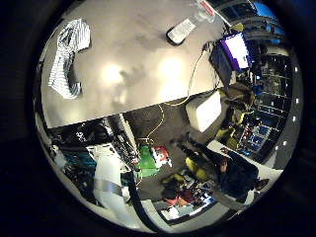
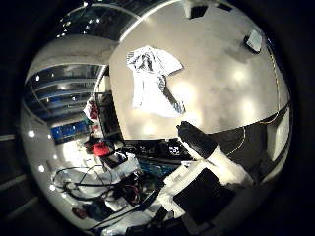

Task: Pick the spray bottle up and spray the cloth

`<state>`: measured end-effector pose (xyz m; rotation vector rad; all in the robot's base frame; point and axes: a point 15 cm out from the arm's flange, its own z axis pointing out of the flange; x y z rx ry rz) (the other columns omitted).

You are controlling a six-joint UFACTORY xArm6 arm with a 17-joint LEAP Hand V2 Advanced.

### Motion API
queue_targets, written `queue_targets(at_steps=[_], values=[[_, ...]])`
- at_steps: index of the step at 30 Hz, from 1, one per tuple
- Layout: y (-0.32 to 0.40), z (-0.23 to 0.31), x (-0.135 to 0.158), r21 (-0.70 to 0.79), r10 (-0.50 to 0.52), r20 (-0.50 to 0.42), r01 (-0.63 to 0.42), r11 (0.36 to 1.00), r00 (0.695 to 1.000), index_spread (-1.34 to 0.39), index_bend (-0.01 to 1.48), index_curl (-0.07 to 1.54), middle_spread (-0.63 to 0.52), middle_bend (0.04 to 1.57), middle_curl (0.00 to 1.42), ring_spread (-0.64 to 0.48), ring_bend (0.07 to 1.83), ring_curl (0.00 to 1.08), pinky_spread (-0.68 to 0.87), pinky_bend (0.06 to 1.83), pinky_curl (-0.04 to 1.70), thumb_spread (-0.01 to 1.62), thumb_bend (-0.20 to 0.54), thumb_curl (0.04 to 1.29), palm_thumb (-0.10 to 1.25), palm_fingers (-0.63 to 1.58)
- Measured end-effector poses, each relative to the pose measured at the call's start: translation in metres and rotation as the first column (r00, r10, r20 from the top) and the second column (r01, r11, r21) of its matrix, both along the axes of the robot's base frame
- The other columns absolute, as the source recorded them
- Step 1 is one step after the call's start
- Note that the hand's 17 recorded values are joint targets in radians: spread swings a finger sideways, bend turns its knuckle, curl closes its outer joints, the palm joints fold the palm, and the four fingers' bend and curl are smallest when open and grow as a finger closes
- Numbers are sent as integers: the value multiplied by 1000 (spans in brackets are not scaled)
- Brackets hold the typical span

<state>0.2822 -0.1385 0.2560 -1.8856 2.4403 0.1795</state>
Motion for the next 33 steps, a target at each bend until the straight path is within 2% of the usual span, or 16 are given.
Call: queue_targets(at_steps=[5, 10, 15, 20, 27, 33], values=[[-13, 1, 1, -12, -8, 22, 9, 1000, 1000, -380, 194, 362, 37, 191, 305, 144, 182, 209, 361, 215, 316, 1158, -18, 327, 720, 180], [-58, 2, -7, -33, -89, 71, 91, 995, 994, -382, 190, 364, 30, 196, 315, 146, 180, 200, 364, 200, 314, 1158, -16, 333, 726, 206], [-91, 25, 6, -76, -106, 137, 117, 990, 985, -387, 195, 366, 23, 196, 323, 140, 179, 192, 365, 193, 310, 1151, -20, 337, 724, 220], [-130, 53, 14, -100, -146, 192, 167, 981, 970, -382, 185, 364, 21, 194, 325, 139, 182, 186, 369, 200, 312, 1138, -35, 324, 645, 222], [-200, 80, 21, -38, -226, 303, 249, 968, 926, -370, 172, 348, 21, 195, 329, 139, 192, 192, 366, 204, 315, 1117, -30, 289, 520, 230], [-258, 75, 18, 75, -295, 371, 288, 955, 880, -342, 153, 316, 17, 205, 336, 131, 198, 211, 368, 221, 319, 1049, -35, 268, 408, 221]])
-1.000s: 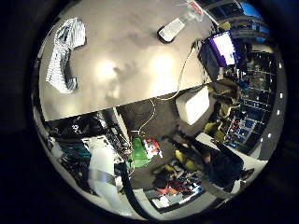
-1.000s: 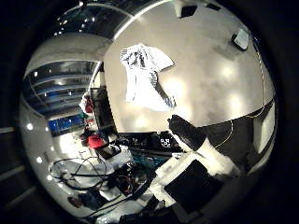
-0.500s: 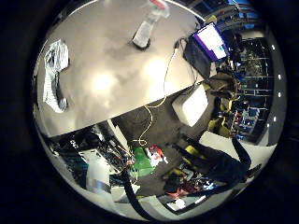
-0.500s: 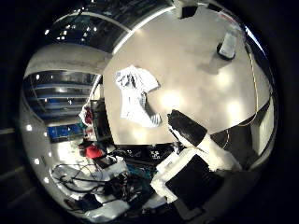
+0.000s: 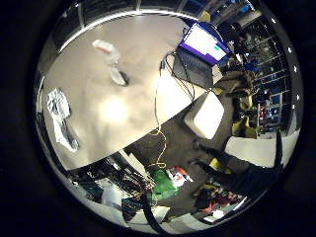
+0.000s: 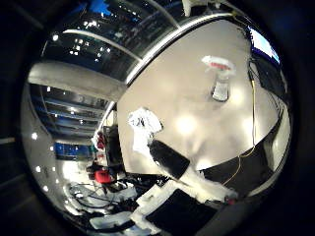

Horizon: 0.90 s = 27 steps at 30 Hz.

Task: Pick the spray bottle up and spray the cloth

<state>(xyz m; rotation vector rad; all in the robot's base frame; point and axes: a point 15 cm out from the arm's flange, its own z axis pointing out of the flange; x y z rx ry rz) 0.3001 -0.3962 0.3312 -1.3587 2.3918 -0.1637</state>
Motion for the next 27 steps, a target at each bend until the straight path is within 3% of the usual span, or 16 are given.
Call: queue_targets(at_steps=[3, 11, 27], values=[[-25, -10, 0, 93, -9, 63, 3, 996, 998, -321, 144, 292, 29, 205, 340, 139, 212, 225, 368, 249, 325, 1016, -32, 266, 368, 193], [-81, -53, -16, 274, -38, 120, 4, 962, 992, -289, 142, 265, 46, 213, 345, 145, 230, 242, 365, 277, 330, 970, -31, 267, 322, 130], [-82, -173, -1, 470, -34, 243, -86, 878, 970, -268, 150, 257, 71, 212, 346, 131, 251, 265, 353, 309, 328, 955, -29, 279, 325, 95]])
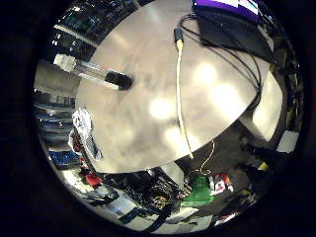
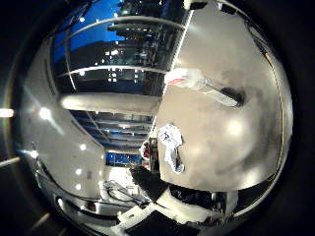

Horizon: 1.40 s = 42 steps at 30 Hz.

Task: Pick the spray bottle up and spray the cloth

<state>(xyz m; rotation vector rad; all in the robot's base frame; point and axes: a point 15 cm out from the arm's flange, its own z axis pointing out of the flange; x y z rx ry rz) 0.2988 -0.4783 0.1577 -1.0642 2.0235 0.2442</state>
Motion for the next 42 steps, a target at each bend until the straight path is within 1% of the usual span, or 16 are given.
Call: queue_targets(at_steps=[3, 14, 24, 29, 31, 32, 33, 35, 37, 38, 39, 40, 41, 42], values=[[7, -10, 11, -1, 34, 7, -34, 999, 999, -265, 153, 259, 65, 211, 345, 129, 252, 266, 353, 308, 326, 952, -29, 281, 332, 97], [29, -33, 51, 6, 88, 12, -88, 996, 996, -264, 148, 258, 63, 223, 347, 105, 262, 270, 344, 309, 323, 950, -28, 285, 343, 111], [43, -48, 87, -10, 113, 19, -113, 994, 993, -262, 151, 259, 50, 240, 348, 88, 275, 272, 344, 310, 321, 948, -29, 283, 348, 131], [52, -52, 101, 4, 118, 41, -118, 993, 992, -250, 160, 264, 38, 244, 348, 70, 309, 275, 335, 307, 317, 949, -24, 286, 363, 195], [52, -54, 109, 0, 107, 55, -107, 994, 993, -246, 157, 265, 13, 264, 353, 42, 373, 281, 325, 318, 311, 952, -22, 289, 393, 313], [52, -56, 113, -3, 102, 59, -102, 995, 993, -246, 154, 264, 12, 266, 353, 36, 383, 283, 320, 320, 311, 952, -23, 289, 395, 325], [51, -57, 116, -5, 95, 64, -95, 995, 993, -254, 159, 266, -10, 295, 362, 10, 433, 293, 287, 330, 309, 954, -20, 290, 409, 425], [51, -59, 123, -7, 85, 76, -84, 996, 994, -289, 148, 264, -81, 387, 400, -82, 607, 337, 146, 385, 311, 956, -20, 296, 448, 664], [52, -59, 132, -10, 77, 92, -76, 997, 993, -324, 150, 253, -134, 471, 438, -147, 730, 368, -35, 503, 324, 956, -17, 301, 485, 888], [53, -59, 135, -11, 74, 100, -74, 997, 992, -335, 166, 265, -152, 486, 456, -162, 761, 389, -93, 546, 345, 958, -16, 303, 498, 906], [55, -59, 139, -11, 73, 106, -72, 997, 992, -353, 199, 279, -164, 520, 474, -175, 811, 414, -139, 605, 371, 961, -11, 305, 513, 1061], [56, -59, 142, -9, 74, 109, -73, 997, 991, -371, 194, 278, -181, 539, 486, -191, 822, 414, -194, 639, 375, 960, -12, 306, 530, 1086], [58, -59, 145, -6, 74, 113, -74, 997, 991, -390, 222, 302, -193, 578, 516, -203, 872, 447, -234, 694, 408, 960, -9, 311, 555, 1147], [60, -59, 147, -3, 73, 118, -73, 997, 990, -416, 282, 340, -213, 637, 556, -222, 920, 482, -272, 771, 452, 962, -7, 315, 586, 1191]])
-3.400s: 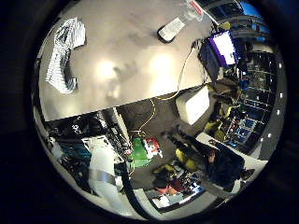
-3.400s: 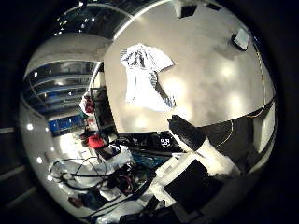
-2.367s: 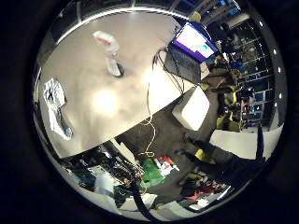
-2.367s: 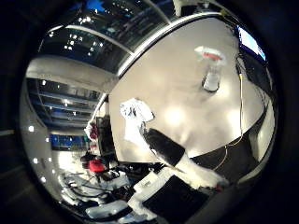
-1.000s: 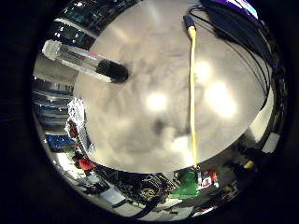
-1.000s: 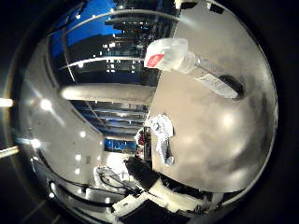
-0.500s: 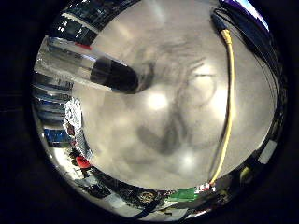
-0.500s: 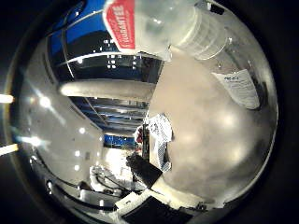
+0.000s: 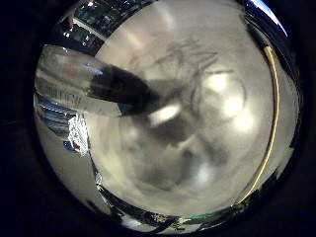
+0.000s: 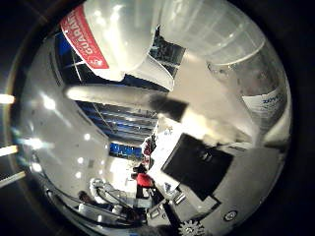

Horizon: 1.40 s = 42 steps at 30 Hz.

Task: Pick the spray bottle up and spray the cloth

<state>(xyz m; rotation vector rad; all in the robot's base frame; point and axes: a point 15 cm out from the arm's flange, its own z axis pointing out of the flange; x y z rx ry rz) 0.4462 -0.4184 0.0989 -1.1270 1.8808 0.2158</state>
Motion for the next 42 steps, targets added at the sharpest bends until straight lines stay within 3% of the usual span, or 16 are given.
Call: queue_targets(at_steps=[4, 7, 13, 20, 31, 37, 42], values=[[5, 4, 6, 14, 2, 19, -3, 1000, 1000, -489, 521, 490, -272, 823, 697, -259, 1094, 582, -309, 1002, 591, 962, 5, 332, 715, 1176], [2, 8, 5, 17, -7, 34, 6, 1000, 999, -510, 798, 702, -296, 993, 848, -277, 1245, 679, -288, 1165, 744, 955, 0, 360, 868, 1052], [0, 47, 8, 48, -19, 113, 14, 999, 993, -432, 1010, 896, -263, 1184, 949, -264, 1328, 758, -242, 1248, 926, 946, 12, 444, 1051, 1044], [1, 110, 8, 0, 14, 177, -14, 1000, 984, -358, 1074, 993, -210, 1302, 957, -258, 1378, 823, -204, 1210, 1143, 949, -12, 525, 1122, 992], [90, 223, 20, -100, 200, 231, -181, 978, 952, -308, 1089, 1035, -172, 1362, 917, -256, 1387, 870, -186, 1117, 1396, 942, -15, 608, 1120, 992], [178, 247, 16, -204, 357, 162, -322, 924, 920, -296, 1078, 1038, -163, 1373, 896, -259, 1371, 887, -184, 1072, 1496, 933, -15, 649, 1115, 1011], [241, 247, 23, -374, 461, 70, -405, 834, 885, -293, 1066, 1040, -160, 1371, 883, -261, 1359, 898, -179, 1040, 1553, 914, -14, 677, 1102, 1023]])
